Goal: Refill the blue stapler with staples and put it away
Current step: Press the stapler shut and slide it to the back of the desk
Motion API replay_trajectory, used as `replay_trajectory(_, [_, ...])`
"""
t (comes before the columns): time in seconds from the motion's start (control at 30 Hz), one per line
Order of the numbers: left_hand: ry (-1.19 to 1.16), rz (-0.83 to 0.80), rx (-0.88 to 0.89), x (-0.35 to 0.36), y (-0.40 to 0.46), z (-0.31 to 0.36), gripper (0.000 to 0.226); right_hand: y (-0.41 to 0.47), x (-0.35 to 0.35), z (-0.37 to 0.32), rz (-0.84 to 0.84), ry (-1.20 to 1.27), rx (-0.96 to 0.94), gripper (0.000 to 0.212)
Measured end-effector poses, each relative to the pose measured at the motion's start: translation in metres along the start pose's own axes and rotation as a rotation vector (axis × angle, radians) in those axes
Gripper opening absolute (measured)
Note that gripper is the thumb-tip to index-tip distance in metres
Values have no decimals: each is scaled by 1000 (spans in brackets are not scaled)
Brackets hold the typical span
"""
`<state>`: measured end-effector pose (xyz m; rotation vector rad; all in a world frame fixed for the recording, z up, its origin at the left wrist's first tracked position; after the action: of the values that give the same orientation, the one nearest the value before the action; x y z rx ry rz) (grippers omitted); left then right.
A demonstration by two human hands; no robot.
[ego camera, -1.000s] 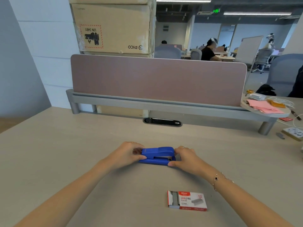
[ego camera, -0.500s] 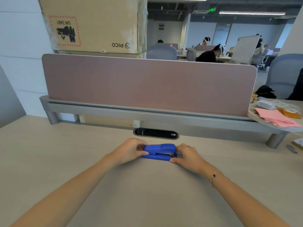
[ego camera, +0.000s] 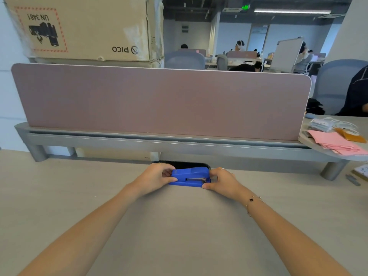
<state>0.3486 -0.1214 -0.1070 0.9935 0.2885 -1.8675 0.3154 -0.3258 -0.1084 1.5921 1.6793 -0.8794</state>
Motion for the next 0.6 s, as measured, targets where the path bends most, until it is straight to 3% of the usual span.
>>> replay_trajectory(0.17, [-47, 24, -14, -1, 7, -8, 14, 8, -2, 3, 27, 93, 52, 29])
replay_trajectory(0.6, [-83, 88, -10, 4, 3, -6, 17, 9, 4, 1, 19, 59, 121, 29])
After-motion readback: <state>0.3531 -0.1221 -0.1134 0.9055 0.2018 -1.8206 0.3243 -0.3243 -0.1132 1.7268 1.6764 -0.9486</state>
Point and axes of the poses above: each hand's wrist, its own y-axis towards the middle knuckle, its own x-axis out of the palm, z = x × y, the point moved 7 cm from there along y, towards the middle knuckle, and after that the axes turned 7 degrees about x, right-handed, at the moved point
